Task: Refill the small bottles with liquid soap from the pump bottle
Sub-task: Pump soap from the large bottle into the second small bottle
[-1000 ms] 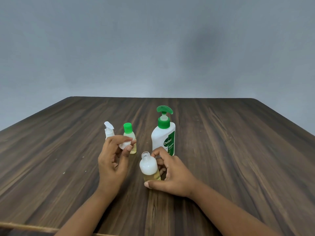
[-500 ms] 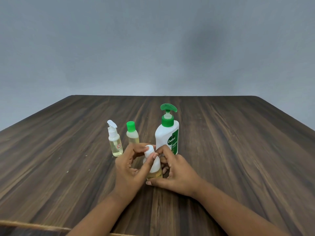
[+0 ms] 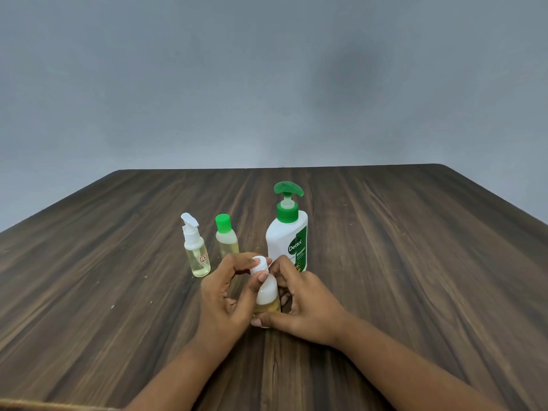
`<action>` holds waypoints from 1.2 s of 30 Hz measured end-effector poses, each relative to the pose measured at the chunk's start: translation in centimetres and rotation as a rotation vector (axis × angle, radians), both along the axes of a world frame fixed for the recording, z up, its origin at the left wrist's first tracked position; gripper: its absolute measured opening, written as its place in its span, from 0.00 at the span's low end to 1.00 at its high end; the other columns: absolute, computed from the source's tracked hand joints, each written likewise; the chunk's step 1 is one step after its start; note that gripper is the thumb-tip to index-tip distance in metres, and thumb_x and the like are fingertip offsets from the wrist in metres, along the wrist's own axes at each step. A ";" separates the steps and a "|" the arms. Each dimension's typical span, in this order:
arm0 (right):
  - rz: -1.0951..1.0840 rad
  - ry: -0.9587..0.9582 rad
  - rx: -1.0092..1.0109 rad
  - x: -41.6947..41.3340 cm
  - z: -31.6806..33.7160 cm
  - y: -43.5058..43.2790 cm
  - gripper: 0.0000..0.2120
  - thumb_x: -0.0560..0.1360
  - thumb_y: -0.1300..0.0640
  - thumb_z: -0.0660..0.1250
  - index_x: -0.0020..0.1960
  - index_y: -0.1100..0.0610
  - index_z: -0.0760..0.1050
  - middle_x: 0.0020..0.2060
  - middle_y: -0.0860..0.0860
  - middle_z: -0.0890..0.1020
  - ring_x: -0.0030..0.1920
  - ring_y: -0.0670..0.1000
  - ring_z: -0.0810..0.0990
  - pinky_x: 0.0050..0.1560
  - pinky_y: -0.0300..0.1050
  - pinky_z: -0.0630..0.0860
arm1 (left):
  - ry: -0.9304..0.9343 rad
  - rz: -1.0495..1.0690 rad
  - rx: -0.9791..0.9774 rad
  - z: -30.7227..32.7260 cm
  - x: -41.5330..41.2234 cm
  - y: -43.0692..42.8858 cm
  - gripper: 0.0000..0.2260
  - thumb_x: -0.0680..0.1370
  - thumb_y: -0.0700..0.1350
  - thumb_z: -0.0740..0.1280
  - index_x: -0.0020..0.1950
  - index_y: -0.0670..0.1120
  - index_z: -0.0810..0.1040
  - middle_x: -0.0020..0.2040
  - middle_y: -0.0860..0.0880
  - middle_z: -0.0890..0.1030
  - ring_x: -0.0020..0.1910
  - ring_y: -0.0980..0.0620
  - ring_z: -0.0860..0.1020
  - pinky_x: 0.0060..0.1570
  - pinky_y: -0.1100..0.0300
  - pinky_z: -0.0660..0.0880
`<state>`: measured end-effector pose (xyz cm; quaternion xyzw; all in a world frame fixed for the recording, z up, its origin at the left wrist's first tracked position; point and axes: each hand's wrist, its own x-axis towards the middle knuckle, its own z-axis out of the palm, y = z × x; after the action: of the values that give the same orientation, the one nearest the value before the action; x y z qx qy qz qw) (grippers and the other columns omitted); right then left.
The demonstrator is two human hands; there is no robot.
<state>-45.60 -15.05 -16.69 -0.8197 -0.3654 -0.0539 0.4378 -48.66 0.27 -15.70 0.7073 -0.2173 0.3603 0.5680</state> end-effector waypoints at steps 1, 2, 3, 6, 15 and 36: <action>0.002 0.002 0.000 0.0 0.0 0.0 0.26 0.66 0.43 0.74 0.55 0.48 0.64 0.41 0.50 0.82 0.40 0.51 0.81 0.41 0.56 0.78 | 0.004 -0.018 0.020 0.0 0.0 0.0 0.05 0.74 0.46 0.66 0.49 0.52 0.75 0.46 0.50 0.83 0.47 0.48 0.82 0.47 0.51 0.79; 0.006 0.003 -0.001 0.0 0.0 0.0 0.26 0.67 0.43 0.74 0.56 0.49 0.64 0.42 0.50 0.82 0.40 0.52 0.81 0.42 0.56 0.78 | 0.011 -0.037 0.039 0.0 0.0 -0.1 0.04 0.75 0.46 0.64 0.49 0.51 0.74 0.47 0.50 0.83 0.47 0.48 0.82 0.46 0.52 0.78; 0.010 0.004 -0.001 -0.1 0.0 0.0 0.26 0.67 0.43 0.73 0.57 0.49 0.64 0.43 0.49 0.82 0.41 0.51 0.81 0.42 0.56 0.78 | 0.025 -0.060 0.046 0.1 -0.1 -0.1 0.04 0.75 0.46 0.63 0.50 0.50 0.74 0.48 0.50 0.83 0.48 0.48 0.82 0.47 0.53 0.78; 0.005 -0.004 -0.013 -0.1 0.1 0.0 0.26 0.67 0.43 0.72 0.58 0.50 0.64 0.43 0.49 0.81 0.40 0.51 0.80 0.42 0.56 0.77 | 0.089 -0.162 -0.005 0.2 -0.2 0.0 0.06 0.77 0.45 0.60 0.52 0.47 0.73 0.52 0.46 0.82 0.53 0.45 0.81 0.51 0.52 0.77; -0.010 -0.016 -0.031 -0.2 0.2 0.1 0.23 0.68 0.46 0.74 0.52 0.51 0.64 0.39 0.50 0.80 0.37 0.51 0.78 0.40 0.56 0.76 | 0.071 -0.068 -0.007 -0.3 0.2 0.4 0.14 0.75 0.51 0.63 0.60 0.57 0.69 0.49 0.43 0.75 0.48 0.41 0.77 0.48 0.43 0.76; -0.013 0.001 -0.043 -0.2 0.4 0.2 0.22 0.68 0.45 0.73 0.53 0.50 0.64 0.40 0.50 0.79 0.37 0.51 0.78 0.40 0.56 0.76 | 0.042 -0.037 0.048 0.2 -0.1 0.5 0.17 0.77 0.52 0.61 0.65 0.56 0.66 0.49 0.57 0.75 0.48 0.54 0.77 0.49 0.62 0.74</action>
<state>-45.77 -14.86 -16.30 -0.8313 -0.3609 -0.0488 0.4199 -48.72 0.75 -15.52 0.7240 -0.2271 0.3293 0.5620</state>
